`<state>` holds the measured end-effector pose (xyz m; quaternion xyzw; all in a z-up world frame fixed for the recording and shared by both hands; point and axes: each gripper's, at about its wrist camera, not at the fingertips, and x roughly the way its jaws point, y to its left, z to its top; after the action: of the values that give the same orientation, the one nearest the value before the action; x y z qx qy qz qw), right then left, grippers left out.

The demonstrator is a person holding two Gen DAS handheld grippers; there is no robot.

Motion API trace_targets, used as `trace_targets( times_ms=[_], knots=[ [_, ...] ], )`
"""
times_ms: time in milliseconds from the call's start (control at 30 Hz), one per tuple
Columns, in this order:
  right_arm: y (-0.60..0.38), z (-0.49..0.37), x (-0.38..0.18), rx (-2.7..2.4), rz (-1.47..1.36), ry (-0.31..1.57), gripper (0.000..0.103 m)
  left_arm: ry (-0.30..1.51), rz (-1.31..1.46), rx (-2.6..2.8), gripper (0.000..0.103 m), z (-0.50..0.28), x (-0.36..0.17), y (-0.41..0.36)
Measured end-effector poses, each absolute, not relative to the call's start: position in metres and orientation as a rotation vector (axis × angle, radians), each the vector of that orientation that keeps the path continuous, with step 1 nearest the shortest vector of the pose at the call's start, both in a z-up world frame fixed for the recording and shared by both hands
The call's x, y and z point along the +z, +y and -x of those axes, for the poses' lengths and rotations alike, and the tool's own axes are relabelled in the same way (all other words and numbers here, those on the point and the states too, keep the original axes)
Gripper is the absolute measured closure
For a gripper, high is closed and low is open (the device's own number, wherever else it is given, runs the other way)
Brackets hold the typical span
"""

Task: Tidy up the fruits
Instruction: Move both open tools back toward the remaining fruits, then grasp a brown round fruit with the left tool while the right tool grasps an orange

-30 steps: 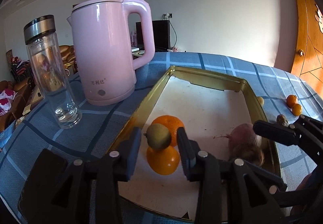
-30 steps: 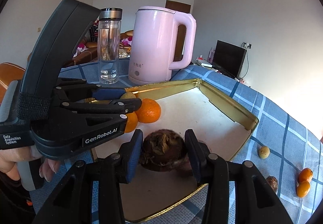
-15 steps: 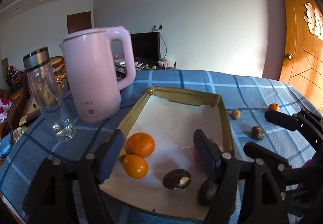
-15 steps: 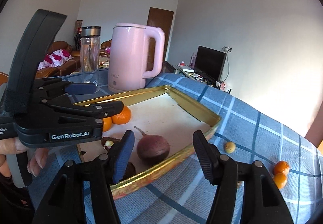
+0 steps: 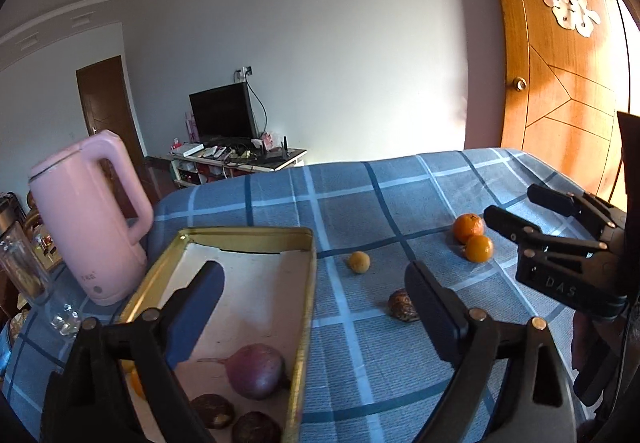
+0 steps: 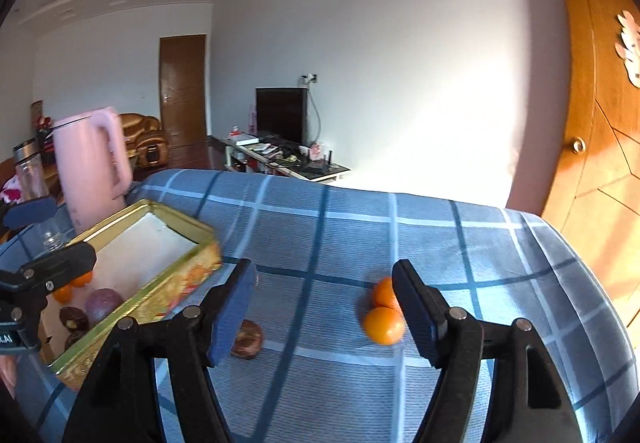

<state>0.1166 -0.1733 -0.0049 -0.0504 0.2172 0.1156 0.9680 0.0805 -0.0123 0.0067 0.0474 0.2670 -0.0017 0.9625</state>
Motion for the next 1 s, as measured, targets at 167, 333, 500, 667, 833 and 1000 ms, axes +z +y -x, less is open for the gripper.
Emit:
trace_targets(
  times_ms=[167,333,500,667,833,1000],
  knots=[
    [-0.203,-0.141,-0.019,0.144,0.043,0.502,0.032,0.641,-0.099,-0.037,0.009,-0.114,-0.027,-0.046],
    [-0.216,-0.160,-0.036,0.107,0.010,0.558,0.032,0.685,-0.103,-0.051,0.010,-0.135,-0.049,-0.065],
    [-0.213,-0.174,-0.057,0.107,0.010,0.643,0.032,0.754,-0.083,-0.079,0.014,-0.152,-0.065,-0.069],
    [-0.211,-0.189,-0.072,0.118,0.014,0.718,0.032,0.813,-0.063,-0.111,0.025,-0.164,-0.080,-0.069],
    [-0.211,-0.205,-0.083,0.137,0.007,0.808,0.057,0.854,-0.018,-0.190,0.050,-0.168,-0.085,-0.067],
    [-0.217,-0.206,-0.085,0.166,-0.036,0.827,0.061,0.840,-0.031,-0.208,0.065,-0.165,-0.082,-0.070]
  ],
)
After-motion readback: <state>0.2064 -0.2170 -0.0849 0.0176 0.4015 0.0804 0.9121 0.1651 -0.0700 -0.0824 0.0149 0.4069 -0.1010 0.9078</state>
